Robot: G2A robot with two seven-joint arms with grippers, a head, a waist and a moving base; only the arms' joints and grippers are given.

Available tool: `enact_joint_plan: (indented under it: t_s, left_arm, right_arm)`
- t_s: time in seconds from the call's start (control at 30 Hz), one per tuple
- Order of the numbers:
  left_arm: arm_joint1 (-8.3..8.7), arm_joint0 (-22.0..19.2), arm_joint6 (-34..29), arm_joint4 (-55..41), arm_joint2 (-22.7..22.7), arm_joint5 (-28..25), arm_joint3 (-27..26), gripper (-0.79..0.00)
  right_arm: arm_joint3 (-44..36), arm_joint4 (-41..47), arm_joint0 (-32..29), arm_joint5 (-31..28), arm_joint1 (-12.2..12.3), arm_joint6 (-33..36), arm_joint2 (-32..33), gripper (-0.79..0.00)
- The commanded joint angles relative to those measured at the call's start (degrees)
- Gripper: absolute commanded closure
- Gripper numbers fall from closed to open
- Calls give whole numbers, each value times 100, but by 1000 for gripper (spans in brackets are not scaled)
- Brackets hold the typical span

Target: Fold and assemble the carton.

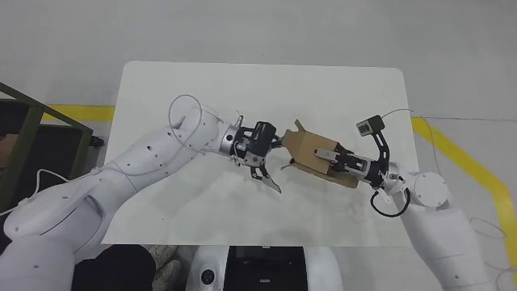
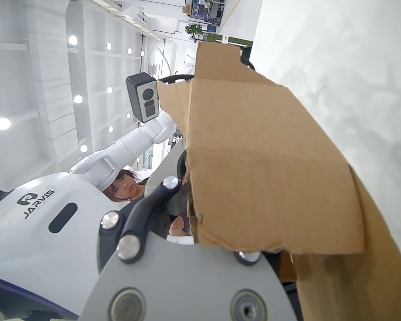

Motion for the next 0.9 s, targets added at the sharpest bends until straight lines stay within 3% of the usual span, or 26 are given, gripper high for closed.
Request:
enact_joint_plan:
  t_s: [0.0,0.53,0.87]
  left_arm:
    - [4,-40,0,-96,50,0,16,-785]
    - [35,-172,0,-361,326,0,118,-785]
    - [162,-62,265,-357,187,265,-201,-785]
  right_arm:
    - [0,6,0,-11,1,3,-3,0]
    - [-26,330,-30,-162,10,193,-18,0]
    - [131,548,4,-238,8,281,-20,0]
